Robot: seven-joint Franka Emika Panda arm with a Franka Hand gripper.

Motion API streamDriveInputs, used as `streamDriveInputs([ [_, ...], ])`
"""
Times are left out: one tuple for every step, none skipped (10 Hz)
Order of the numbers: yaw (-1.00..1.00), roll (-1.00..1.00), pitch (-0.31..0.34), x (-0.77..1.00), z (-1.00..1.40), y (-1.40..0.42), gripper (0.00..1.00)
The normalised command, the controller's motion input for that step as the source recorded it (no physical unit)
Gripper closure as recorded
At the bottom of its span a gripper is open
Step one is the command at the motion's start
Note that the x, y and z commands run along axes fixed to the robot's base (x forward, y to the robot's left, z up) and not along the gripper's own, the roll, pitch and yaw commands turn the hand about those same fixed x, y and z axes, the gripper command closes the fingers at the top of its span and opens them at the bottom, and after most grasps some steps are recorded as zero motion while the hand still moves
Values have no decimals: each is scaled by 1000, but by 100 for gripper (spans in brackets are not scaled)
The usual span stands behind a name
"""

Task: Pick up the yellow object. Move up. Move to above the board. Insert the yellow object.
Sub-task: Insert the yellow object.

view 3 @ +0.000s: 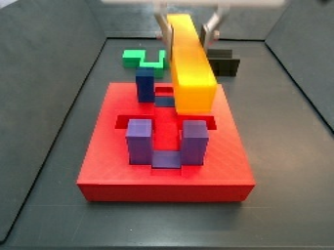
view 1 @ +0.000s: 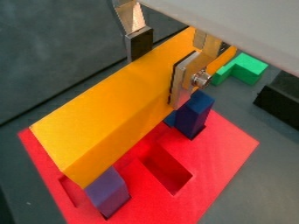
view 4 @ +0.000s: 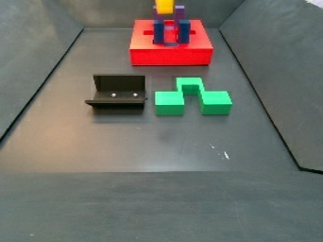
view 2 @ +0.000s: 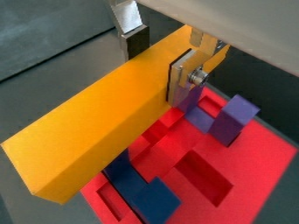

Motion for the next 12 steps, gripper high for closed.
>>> streamDriveInputs([
  [-9,0,-11,-60,-511,0,100],
  [-17,0,0,-269,-377,0,100],
  [-149,-46,0,-314,-229,0,100],
  [-131,-47,0,-260,-86,-17,100],
  [-57,-26,0,-234,-14,-143,100],
  [0,7,0,-106,-40,-380,100],
  [20,21,0,-117,-14,-386,100],
  [20,0,0,-23,-97,-163,100],
  [0,0,-3,0,-163,0,100],
  [0,59,-4,0,-200,0,100],
  [-97,186,0,0,-154,3,100],
  [-126,189,16,0,-109,0,100],
])
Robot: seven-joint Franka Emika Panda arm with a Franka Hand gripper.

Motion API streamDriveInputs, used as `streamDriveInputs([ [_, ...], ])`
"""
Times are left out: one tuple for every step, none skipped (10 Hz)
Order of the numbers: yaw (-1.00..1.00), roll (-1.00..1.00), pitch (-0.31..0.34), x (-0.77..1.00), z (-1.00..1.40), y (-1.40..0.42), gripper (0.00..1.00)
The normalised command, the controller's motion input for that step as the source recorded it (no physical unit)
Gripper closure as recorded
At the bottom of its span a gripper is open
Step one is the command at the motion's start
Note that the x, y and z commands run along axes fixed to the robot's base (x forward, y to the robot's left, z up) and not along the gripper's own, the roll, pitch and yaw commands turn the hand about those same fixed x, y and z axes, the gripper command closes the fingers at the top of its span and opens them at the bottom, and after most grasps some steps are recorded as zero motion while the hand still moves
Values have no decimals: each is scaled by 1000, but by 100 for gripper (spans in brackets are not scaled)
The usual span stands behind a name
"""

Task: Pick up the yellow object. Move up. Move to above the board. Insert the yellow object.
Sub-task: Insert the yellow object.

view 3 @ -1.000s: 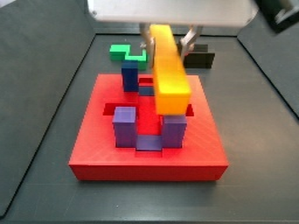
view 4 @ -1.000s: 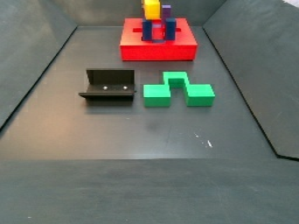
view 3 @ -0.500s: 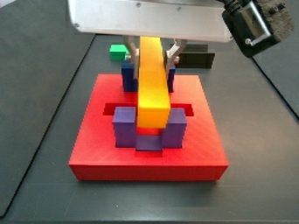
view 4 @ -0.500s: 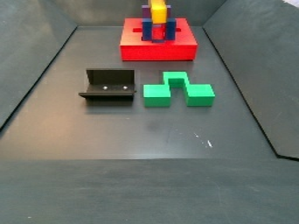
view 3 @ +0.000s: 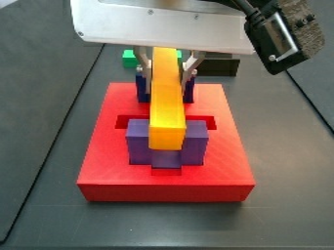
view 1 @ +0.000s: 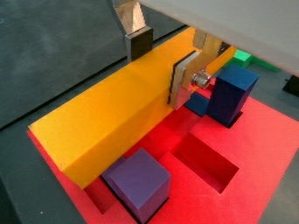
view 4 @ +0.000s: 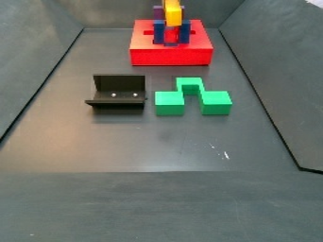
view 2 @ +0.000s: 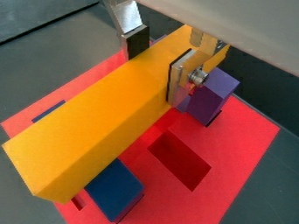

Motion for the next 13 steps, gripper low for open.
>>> streamDriveInputs([
  [-137,203,43,0,-103,0,100],
  [-63,159,59,0,-66,6,100],
  [-91,140,86,0,-34,94,100],
  [-103,141,84,-9,-29,91,100],
  [-3,61,60,0,-23,23,100],
  [0,43,29,23,-111,0,100],
  [74,43,30,29,-140,0,100],
  [0,111,59,-140,-163,14,100],
  [-14,63,63,-17,-66,0,100],
  [-57,146,70,-57,-151,9,100],
  [-140,203,87,-117,-137,9,100],
  [-126,153,67,-69,-97,0,100],
  [-146,157,74,-29,-97,0,100],
])
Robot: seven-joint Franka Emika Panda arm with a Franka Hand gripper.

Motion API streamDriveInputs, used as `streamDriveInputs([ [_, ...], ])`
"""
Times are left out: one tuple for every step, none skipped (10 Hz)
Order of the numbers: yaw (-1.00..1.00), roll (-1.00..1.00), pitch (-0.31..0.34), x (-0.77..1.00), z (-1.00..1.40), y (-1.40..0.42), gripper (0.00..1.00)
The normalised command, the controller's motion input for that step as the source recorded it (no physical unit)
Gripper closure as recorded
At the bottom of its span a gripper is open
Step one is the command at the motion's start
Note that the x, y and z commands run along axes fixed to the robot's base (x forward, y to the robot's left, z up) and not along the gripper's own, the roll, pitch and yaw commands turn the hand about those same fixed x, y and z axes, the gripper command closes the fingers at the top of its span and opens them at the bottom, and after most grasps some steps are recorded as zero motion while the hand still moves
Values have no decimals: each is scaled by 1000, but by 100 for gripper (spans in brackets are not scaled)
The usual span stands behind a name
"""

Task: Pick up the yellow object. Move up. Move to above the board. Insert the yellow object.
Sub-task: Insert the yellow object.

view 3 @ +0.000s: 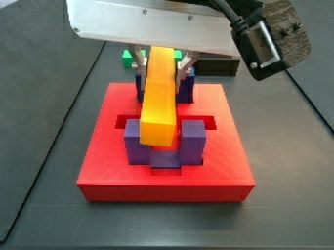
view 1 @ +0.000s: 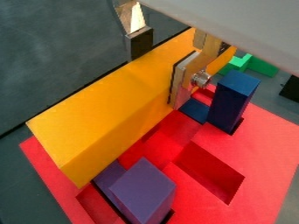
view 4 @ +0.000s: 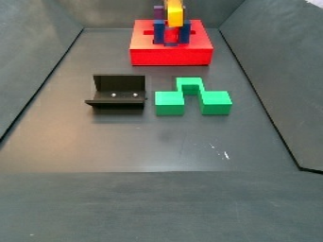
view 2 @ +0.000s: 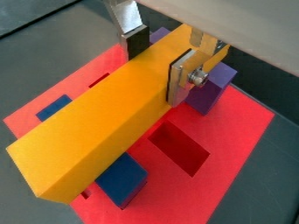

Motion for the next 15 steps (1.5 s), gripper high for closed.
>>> streamDriveInputs([
  [-89,101,61,0,-17,0,100],
  [-6,47,27,0,-20,0,100],
  [0,64,26,37,-91,0,100],
  [0,93,24,71,-177,0,100],
  [0,133,30,131,-269,0,100],
  [26,193,31,280,-354,0,100],
  [23,220,37,271,-334,0,100],
  [26,216,37,234,-300,-23,100],
  [17,149,23,120,-257,0,100],
  [6,161,17,0,-254,-3,100],
  [31,193,16,0,-266,-37,100],
  [86,226,10,0,-249,-74,100],
  [180,246,90,43,0,-83,100],
  [203,274,76,40,0,-194,100],
  [246,211,21,60,-66,-189,100],
])
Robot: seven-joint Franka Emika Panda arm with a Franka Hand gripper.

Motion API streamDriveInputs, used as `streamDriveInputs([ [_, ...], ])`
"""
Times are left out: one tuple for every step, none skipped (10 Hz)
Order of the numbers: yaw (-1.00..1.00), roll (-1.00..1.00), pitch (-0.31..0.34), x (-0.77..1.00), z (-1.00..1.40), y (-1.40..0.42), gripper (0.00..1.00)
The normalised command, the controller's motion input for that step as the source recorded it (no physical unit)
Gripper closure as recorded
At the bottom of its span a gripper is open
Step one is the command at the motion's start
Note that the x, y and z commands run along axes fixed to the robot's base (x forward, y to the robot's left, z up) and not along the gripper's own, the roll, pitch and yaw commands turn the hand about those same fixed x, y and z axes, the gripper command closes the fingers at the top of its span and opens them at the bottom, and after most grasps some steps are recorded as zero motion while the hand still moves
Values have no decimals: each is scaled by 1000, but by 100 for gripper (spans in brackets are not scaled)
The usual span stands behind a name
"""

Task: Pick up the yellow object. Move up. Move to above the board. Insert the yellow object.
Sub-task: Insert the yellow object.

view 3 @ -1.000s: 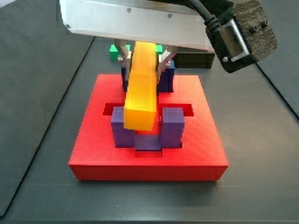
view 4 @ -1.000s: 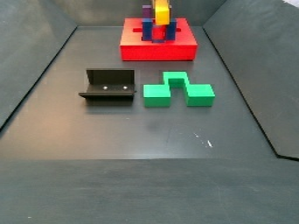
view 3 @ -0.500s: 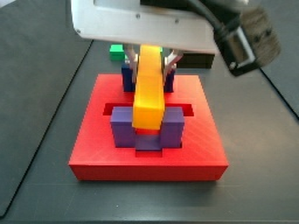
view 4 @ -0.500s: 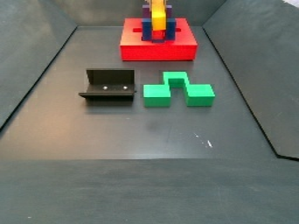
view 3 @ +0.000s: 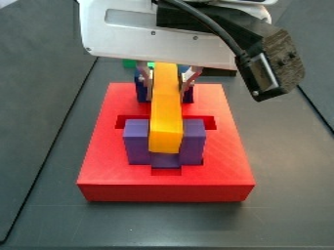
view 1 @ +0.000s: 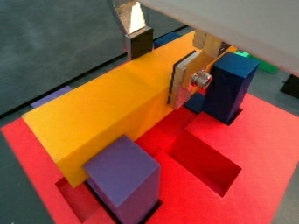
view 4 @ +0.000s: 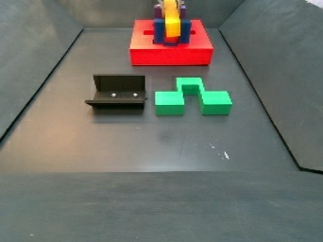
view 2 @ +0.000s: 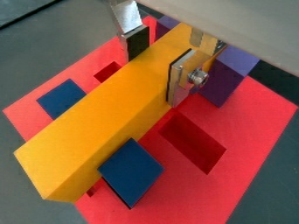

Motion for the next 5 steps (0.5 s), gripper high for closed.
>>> streamDriveInputs([
  [260,154,0,46,-134,-137,100],
  [123,63,0,91,-174,0,100],
  [31,160,0,83,-237,0,100],
  [0,204,17,137,-269,0,100],
  [0,126,0,146,-277,0,100],
])
